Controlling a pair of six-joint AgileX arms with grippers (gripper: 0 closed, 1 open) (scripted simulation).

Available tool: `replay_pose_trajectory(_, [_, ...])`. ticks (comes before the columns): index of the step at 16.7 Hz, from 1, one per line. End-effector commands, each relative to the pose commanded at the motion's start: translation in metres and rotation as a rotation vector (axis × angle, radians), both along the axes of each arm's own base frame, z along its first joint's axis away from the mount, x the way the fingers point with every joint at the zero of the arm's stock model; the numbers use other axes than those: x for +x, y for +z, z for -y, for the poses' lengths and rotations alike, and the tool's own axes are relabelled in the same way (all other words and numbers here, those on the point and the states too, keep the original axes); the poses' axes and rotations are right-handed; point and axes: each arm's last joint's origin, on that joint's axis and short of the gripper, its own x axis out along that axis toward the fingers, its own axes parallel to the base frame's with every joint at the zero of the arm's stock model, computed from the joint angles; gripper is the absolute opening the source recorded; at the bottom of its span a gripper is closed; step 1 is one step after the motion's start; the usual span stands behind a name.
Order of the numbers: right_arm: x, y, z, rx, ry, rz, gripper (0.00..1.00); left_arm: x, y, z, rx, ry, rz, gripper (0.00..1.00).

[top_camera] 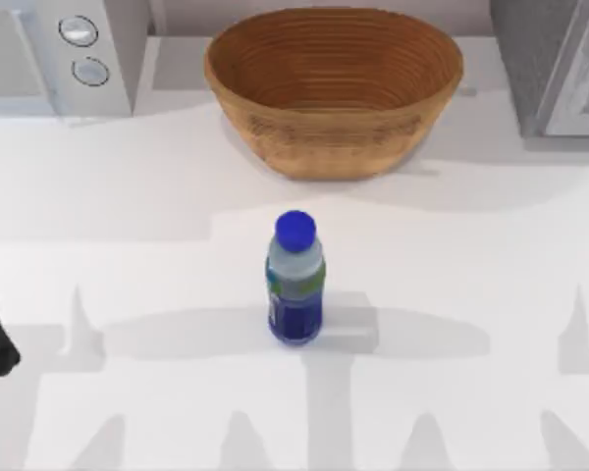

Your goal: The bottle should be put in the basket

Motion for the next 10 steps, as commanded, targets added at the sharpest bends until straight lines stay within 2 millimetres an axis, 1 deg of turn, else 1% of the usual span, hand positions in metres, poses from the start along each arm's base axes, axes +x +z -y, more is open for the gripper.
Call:
replay_pose_trajectory(5, [0.0,0.0,0.0,0.0,0.0,0.0,1.0,0.003,0.004,0.003,0.0,-0.037,0.009,1.0])
replay_pose_trajectory(8, [0.0,0.0,0.0,0.0,0.0,0.0,1.0,0.013,0.012,0.011,0.0,-0.117,0.021,1.0])
replay_pose_trajectory(10, [0.0,0.0,0.0,0.0,0.0,0.0,1.0,0.023,0.015,0.02,0.002,-0.187,0.013,1.0])
